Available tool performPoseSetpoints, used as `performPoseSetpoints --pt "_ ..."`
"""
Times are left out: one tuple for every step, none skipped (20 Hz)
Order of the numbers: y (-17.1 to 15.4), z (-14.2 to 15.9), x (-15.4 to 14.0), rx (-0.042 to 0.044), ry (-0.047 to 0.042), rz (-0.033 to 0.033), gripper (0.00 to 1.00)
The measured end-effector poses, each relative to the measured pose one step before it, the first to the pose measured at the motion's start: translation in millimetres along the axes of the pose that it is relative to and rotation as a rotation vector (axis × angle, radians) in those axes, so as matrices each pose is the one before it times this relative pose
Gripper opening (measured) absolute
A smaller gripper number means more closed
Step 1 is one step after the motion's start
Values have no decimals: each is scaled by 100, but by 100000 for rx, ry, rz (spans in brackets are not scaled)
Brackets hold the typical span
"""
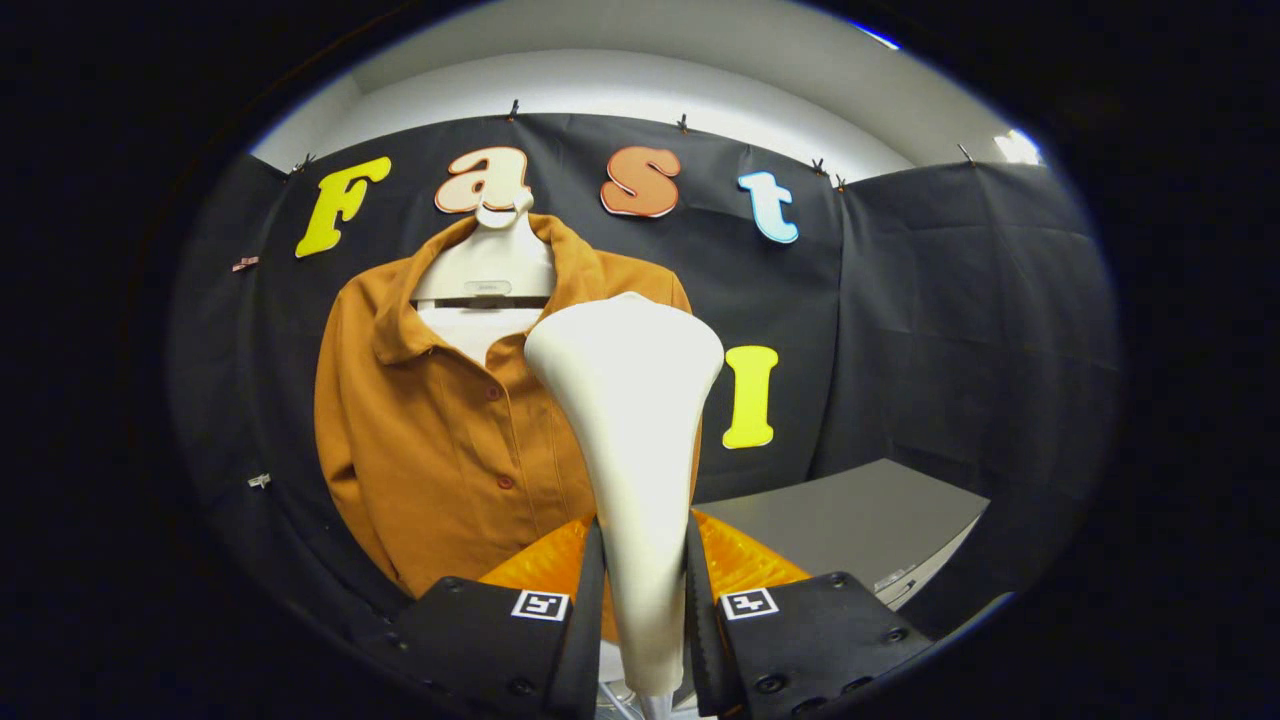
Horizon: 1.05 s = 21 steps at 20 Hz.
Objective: Iron the clothes twice with a garment steamer, once on the left side and once on the right side.
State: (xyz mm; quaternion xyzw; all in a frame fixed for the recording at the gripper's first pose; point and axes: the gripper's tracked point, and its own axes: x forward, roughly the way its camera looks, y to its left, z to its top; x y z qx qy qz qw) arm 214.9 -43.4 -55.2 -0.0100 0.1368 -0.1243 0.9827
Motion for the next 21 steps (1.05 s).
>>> performPoseSetpoints --pt "61 532 -85 -160 -1952 869 40" --pt "73 497 -78 -197 -1659 840 40" --pt "12 378 -122 -39 -1657 800 40" --pt "53 305 -79 56 -1284 738 40" --pt "-52 147 -12 126 -943 585 40" --pt "-194 125 122 217 -641 401 40" --pt "-113 34 -116 230 -371 296 40" --pt "-119 72 -21 395 -245 31 40" --pt "-202 93 33 289 -209 -155 40" --pt "-194 -33 -6 244 -53 -117 40" --pt "-104 -46 29 187 49 -63 40" --pt "-89 -43 13 120 65 -43 40" --pt "-154 11 94 91 75 -13 40" --pt "-75 -43 3 82 32 -103 40" --pt "-57 -11 -89 56 15 -125 40" --pt "50 -7 6 -14 -11 -77 40" --pt "8 -7 -9 -39 5 27 40" --pt "73 -5 6 -79 29 115 40" --pt "73 -86 43 -144 1 173 40" --pt "73 27 105 -211 72 324 40" --pt "179 -61 -58 -338 23 378 40"
